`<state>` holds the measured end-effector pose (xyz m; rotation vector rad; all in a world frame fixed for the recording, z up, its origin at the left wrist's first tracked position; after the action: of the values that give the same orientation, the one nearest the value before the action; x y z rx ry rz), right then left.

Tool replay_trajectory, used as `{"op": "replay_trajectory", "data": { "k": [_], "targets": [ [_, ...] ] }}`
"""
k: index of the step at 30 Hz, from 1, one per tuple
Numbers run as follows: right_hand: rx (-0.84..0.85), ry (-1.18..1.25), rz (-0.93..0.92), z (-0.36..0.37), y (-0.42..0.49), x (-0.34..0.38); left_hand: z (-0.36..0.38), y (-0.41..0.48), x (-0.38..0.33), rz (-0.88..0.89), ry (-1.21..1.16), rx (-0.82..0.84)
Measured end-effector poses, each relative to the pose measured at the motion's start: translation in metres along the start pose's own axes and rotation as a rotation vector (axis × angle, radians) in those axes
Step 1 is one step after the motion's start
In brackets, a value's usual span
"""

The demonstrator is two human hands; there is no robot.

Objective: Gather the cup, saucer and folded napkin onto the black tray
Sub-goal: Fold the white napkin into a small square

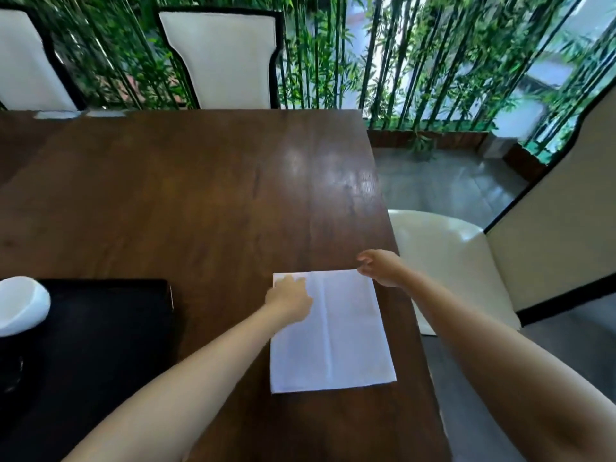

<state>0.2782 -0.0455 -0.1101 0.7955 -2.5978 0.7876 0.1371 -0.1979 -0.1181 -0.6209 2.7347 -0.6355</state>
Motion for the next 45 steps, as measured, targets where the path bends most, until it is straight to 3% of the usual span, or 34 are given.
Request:
{"op": "replay_trajectory", "data": {
  "k": [3, 9, 20, 23, 26, 29, 32, 41, 45],
  "targets": [
    [-0.004, -0.049, -0.035, 0.014, 0.005, -0.008, 0.035, -0.01, -0.019, -0.023, 0.046, -0.091],
    [-0.081, -0.091, -0.076, 0.023, 0.012, -0.017, 0.062, -0.009, -0.025, -0.055, 0.031, -0.062],
    [0.009, -0.002, 0.086, 0.029, 0.003, -0.034, 0.037, 0.022, -0.002, 0.225, 0.239, 0.016],
    [-0.04, 0.05, 0.095, 0.038, -0.016, -0.039, 0.029, 0.028, 0.001, 0.285, 0.3, 0.023],
    [-0.141, 0.176, 0.093, 0.05, -0.038, -0.046, 0.028, 0.019, -0.008, 0.258, 0.236, -0.077],
    [-0.231, 0.217, 0.028, 0.062, -0.061, -0.047, 0.052, -0.013, -0.025, 0.252, 0.13, -0.242],
    [-0.271, 0.157, -0.074, 0.073, -0.079, -0.048, 0.085, -0.052, -0.034, 0.287, 0.178, -0.278],
    [-0.1, 0.059, -0.275, 0.085, -0.114, -0.06, 0.093, -0.107, -0.02, 0.381, 0.266, -0.471],
    [-0.119, -0.181, -0.369, 0.083, -0.121, -0.059, 0.095, -0.124, -0.017, 0.425, 0.346, -0.471]
  ]
}}
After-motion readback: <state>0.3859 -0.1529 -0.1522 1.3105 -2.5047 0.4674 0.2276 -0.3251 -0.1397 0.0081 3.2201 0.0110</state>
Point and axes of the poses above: each hand's wrist, its own y-axis towards the middle knuckle, its own z-axis out of the palm, x = y × z, the point moved 3 cm from there along y, towards the middle knuckle, and after that the axes turned 5 degrees about y, right-handed, at the moved point
